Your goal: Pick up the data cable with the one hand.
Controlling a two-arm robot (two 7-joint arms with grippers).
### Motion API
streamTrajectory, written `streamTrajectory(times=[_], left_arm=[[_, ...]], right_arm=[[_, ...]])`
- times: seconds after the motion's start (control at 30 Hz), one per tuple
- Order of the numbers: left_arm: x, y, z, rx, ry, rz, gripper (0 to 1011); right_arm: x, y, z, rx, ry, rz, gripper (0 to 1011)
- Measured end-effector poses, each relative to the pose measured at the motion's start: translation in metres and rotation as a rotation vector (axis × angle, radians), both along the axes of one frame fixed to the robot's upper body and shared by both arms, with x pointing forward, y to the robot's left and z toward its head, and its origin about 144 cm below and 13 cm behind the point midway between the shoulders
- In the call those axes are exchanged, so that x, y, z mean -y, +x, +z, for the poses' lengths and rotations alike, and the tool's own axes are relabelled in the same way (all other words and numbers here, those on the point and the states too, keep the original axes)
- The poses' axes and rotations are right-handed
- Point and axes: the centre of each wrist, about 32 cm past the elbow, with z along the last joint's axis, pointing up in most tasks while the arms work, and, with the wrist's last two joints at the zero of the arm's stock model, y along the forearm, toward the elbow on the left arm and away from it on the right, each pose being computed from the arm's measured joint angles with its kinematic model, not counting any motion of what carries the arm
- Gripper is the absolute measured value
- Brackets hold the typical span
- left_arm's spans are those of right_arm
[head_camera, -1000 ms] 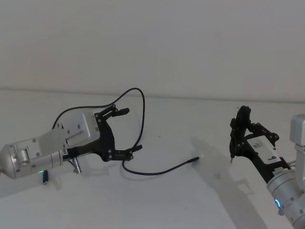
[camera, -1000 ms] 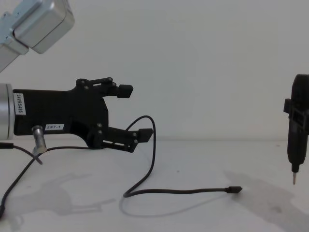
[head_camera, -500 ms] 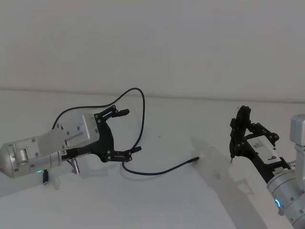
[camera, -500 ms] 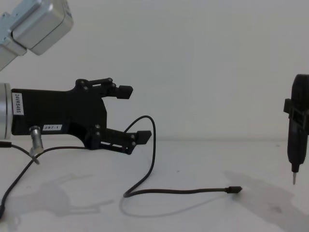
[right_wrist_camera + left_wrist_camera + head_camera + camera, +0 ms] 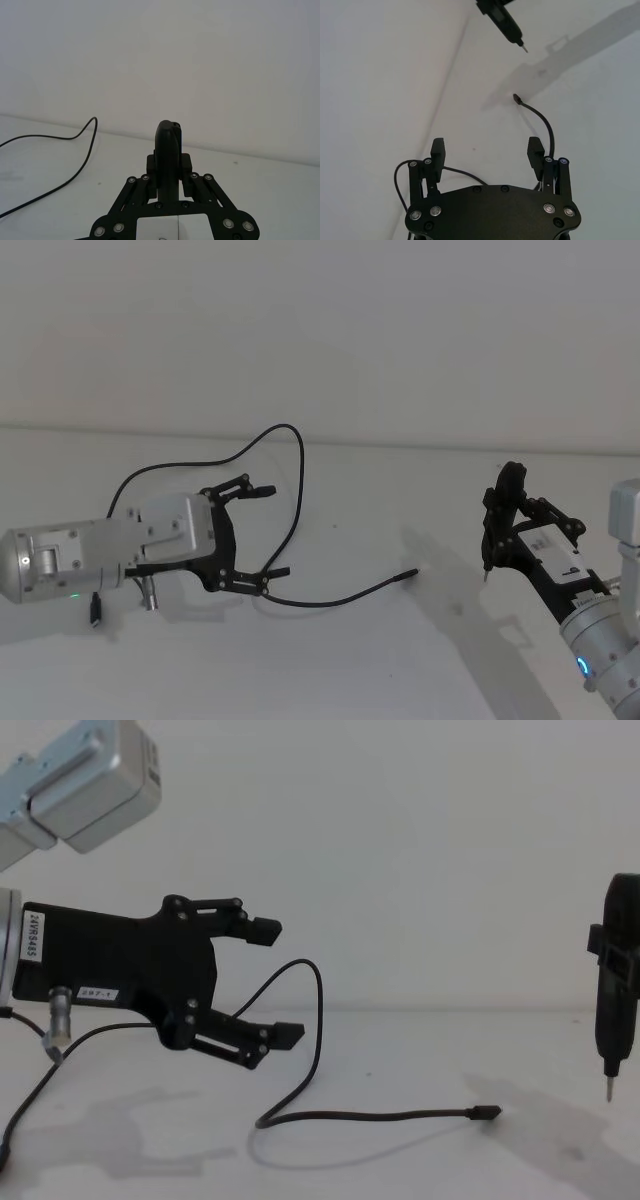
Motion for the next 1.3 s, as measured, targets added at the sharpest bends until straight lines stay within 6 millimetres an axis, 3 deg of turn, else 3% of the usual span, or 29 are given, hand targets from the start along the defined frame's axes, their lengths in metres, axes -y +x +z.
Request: streamTrajectory(times=[0.73,1.3], left_arm=[[0.021,-0.006,0.016,-0.129,0.135,-0.003,1001],[0.045,-0.012,0.010,-0.188,0.197,0.043,1001]], right_arm=[[0.000,0.000,0.000,0.000,0.000,0.000,268],[0.000,0.000,0.000,0.000,0.000,0.000,268]])
